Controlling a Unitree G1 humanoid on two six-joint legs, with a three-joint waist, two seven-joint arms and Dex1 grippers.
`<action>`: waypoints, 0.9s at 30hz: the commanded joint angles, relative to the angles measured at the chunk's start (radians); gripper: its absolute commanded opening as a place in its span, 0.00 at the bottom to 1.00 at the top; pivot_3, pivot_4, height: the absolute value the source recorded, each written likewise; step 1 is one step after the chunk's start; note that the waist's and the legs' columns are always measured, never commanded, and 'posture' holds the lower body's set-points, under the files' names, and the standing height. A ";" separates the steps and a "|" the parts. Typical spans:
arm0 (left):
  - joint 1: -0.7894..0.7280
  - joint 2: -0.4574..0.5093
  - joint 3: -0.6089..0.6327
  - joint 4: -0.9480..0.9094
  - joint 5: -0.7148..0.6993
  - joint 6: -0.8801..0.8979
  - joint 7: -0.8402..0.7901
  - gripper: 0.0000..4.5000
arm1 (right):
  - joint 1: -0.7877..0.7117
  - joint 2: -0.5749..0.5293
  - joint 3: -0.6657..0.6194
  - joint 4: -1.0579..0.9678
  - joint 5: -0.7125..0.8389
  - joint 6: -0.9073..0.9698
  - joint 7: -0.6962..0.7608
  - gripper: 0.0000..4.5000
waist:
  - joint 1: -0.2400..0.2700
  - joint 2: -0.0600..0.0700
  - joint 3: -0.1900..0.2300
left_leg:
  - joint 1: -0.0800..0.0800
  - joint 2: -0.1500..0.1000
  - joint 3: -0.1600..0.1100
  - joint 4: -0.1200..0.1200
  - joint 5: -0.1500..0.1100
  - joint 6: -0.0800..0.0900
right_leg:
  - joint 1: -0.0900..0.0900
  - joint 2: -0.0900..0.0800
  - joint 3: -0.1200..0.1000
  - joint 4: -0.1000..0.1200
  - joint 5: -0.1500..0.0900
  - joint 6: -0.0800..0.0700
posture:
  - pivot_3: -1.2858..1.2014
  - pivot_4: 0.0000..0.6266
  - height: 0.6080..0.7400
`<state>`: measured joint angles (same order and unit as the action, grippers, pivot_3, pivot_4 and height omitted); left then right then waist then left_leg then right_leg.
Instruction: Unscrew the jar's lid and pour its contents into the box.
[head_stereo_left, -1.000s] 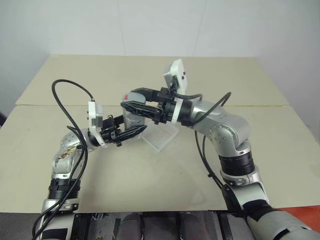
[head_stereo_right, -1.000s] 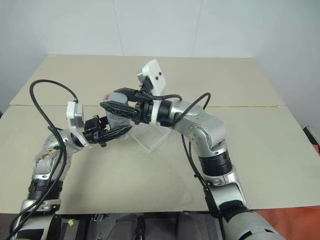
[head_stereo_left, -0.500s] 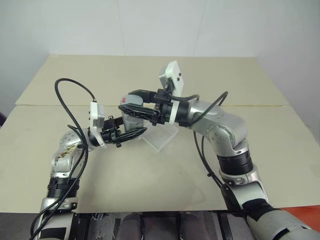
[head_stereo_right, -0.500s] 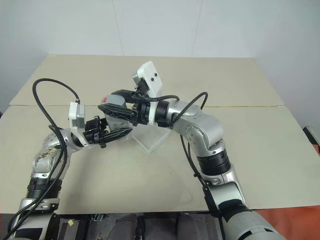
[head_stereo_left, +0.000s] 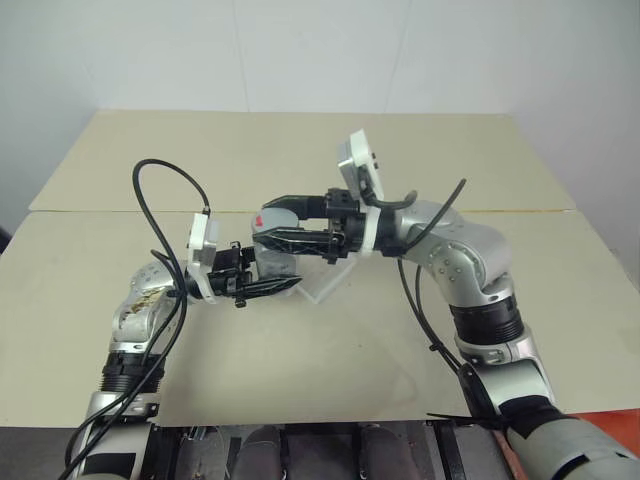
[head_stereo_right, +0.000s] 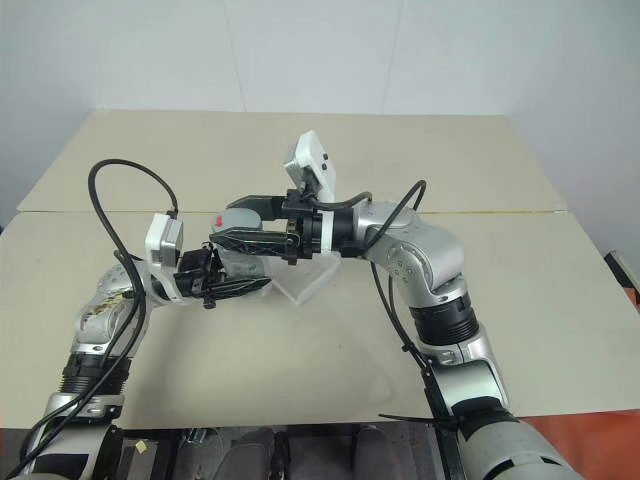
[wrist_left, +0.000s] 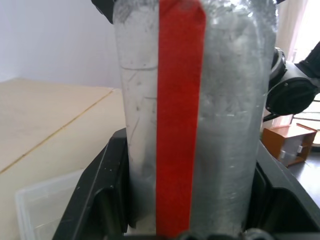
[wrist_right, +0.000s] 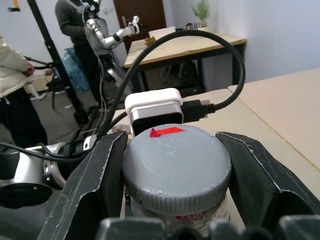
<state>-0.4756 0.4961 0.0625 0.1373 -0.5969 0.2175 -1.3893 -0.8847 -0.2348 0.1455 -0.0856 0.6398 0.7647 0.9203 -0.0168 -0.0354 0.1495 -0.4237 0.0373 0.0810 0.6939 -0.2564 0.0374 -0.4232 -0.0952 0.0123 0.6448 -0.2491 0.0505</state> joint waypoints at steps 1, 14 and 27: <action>0.007 0.017 -0.009 0.016 0.019 0.001 -0.006 0.53 | -0.066 0.023 -0.039 -0.015 0.017 -0.077 0.024 0.62 | 0.000 0.000 0.000 | 0.000 0.000 0.000 0.000 0.000 0.000 | 0.000 0.000 0.000 0.000 0.000 0.000 | 0.52 0.24 1.00; 0.033 0.042 -0.064 0.019 0.038 0.011 -0.074 0.53 | -0.064 -0.055 -0.043 -0.028 0.006 -0.186 0.208 0.62 | 0.003 0.001 0.000 | 0.000 0.000 0.000 0.000 0.000 0.000 | 0.000 0.000 0.000 0.000 0.000 0.000 | 0.52 0.24 1.00; -0.012 0.058 0.016 0.067 0.039 -0.045 -0.012 0.53 | 0.006 -0.134 -0.138 -0.038 -0.057 -0.222 0.062 0.62 | 0.009 0.001 0.000 | 0.000 0.000 0.000 0.000 0.000 0.000 | 0.000 -0.001 0.000 0.000 0.000 0.000 | 0.52 0.24 1.00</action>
<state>-0.4587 0.5369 0.0298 0.2083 -0.5510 0.1944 -1.4159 -0.8981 -0.3465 0.0574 -0.0781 0.5948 0.5509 1.0276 -0.0076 -0.0348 0.1500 -0.4243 0.0369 0.0808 0.6942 -0.2566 0.0377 -0.4226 -0.0965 0.0111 0.6441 -0.2491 0.0505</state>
